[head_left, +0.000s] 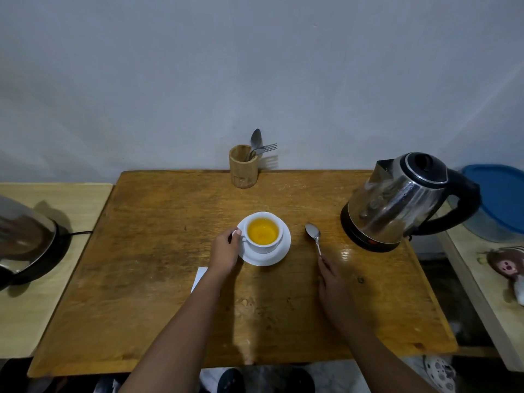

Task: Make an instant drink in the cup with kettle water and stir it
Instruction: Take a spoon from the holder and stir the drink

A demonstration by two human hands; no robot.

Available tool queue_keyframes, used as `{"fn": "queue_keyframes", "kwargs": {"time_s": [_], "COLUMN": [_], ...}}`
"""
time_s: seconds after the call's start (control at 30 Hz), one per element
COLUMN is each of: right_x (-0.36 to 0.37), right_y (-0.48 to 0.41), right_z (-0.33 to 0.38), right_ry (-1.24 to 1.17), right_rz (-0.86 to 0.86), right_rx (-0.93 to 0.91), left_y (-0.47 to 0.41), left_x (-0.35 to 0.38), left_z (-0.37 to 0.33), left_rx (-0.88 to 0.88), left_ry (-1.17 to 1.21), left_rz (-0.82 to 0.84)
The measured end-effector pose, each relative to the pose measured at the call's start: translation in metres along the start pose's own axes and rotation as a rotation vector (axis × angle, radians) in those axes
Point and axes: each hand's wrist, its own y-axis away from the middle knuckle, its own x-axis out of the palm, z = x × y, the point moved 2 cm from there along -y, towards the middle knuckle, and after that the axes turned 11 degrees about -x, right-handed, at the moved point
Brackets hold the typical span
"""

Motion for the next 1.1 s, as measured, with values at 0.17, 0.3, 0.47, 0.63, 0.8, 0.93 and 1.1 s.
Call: {"fn": "queue_keyframes", "kwargs": {"time_s": [0.17,0.3,0.47,0.63,0.8,0.93,1.1], "right_x": [0.003,0.004,0.002,0.001,-0.001,-0.002,-0.004], "right_y": [-0.003,-0.004,-0.005,-0.007,-0.008,-0.007,-0.004], "right_z": [0.006,0.007,0.009,0.012,0.015,0.018,0.018], "right_ry": [0.010,0.033,0.073,0.099,0.155,0.168,0.144], "right_rz": [-0.018,-0.014,-0.024,-0.003,0.023,0.044,0.072], "right_rx": [0.038,0.068,0.067,0.097,0.130,0.141,0.150], "left_y": [-0.001,0.000,-0.002,-0.004,-0.009,-0.014,0.000], "left_x": [-0.001,0.000,0.000,0.001,0.002,0.001,0.004], "left_z": [0.001,0.000,0.002,0.006,0.011,0.022,0.035], "left_rx": [-0.002,0.004,0.005,0.030,0.066,0.033,0.041], "left_ry": [0.016,-0.002,-0.030,-0.044,-0.097,-0.159,-0.254], "left_rz": [0.020,0.007,0.008,-0.003,-0.021,-0.037,-0.059]}}
